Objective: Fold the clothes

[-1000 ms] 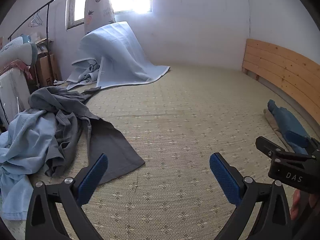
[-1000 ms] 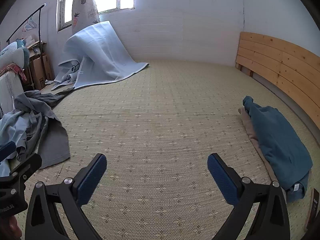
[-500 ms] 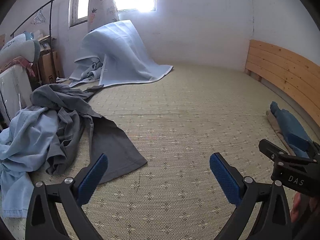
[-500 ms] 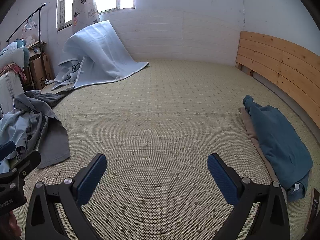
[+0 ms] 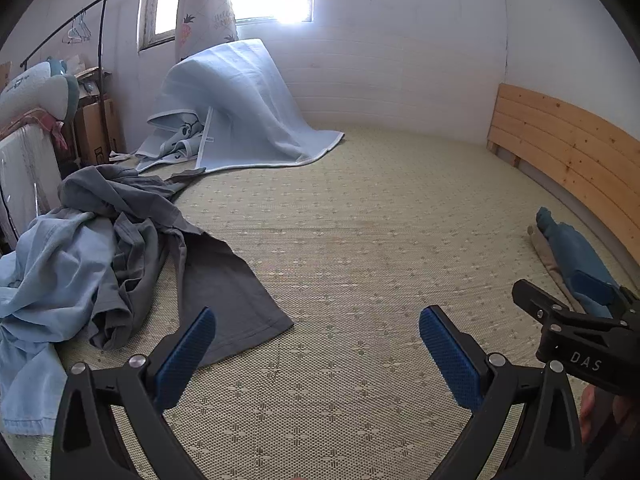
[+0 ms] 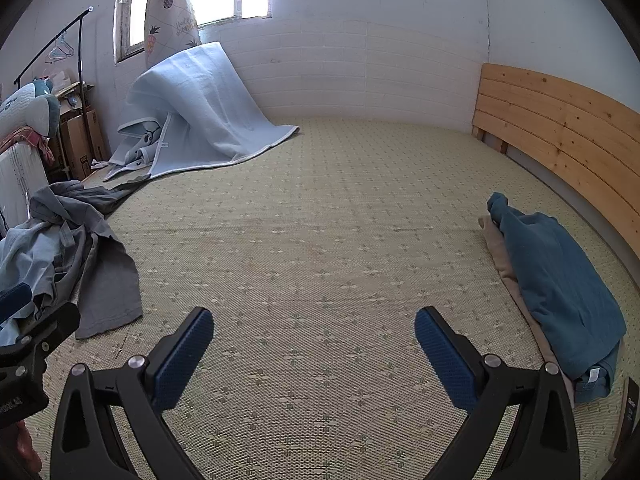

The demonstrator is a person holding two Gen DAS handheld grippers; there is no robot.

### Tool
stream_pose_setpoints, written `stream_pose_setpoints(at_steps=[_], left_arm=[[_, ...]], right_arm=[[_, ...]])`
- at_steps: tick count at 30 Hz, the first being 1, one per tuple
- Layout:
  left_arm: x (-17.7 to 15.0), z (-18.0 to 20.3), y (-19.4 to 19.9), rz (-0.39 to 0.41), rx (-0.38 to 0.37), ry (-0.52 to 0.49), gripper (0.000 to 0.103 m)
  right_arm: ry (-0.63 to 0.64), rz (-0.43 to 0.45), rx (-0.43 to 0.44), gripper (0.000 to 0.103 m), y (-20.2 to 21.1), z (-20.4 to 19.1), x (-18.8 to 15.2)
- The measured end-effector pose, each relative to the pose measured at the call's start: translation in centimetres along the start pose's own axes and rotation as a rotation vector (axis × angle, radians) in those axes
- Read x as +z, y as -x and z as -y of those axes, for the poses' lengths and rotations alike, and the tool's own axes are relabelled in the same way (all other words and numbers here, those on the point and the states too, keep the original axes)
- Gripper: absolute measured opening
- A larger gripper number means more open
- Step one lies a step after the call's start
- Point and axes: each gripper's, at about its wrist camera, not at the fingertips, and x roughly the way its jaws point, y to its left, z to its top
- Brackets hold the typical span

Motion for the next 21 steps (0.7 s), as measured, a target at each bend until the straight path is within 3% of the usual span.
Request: stream_pose_setpoints(at_steps=[5,9,12,21], left_arm=[[0.3,-1.6,1.0,0.018,0.010,0.005,0.103],[0.8,-4.2,2.1,0.034,-0.008,0.046,0.103],[1.1,-6.5,2.7,0.030,-0.053,0.109,0.103],[1.2,-15.3,4.7,0.049,-0.010,0.325,0.103]], right_arm=[[0.012,0.001,0.029,0.103,0.4,-0.8,-0.1],[0.036,0.028,0.118,0.103,1.5,-2.0,0.9],[0.035,0.046,0.199,0.103,2.5,-3.2,1.5],[0.058,0.040,0.372,0.103,3.4,-9.8,3.9]])
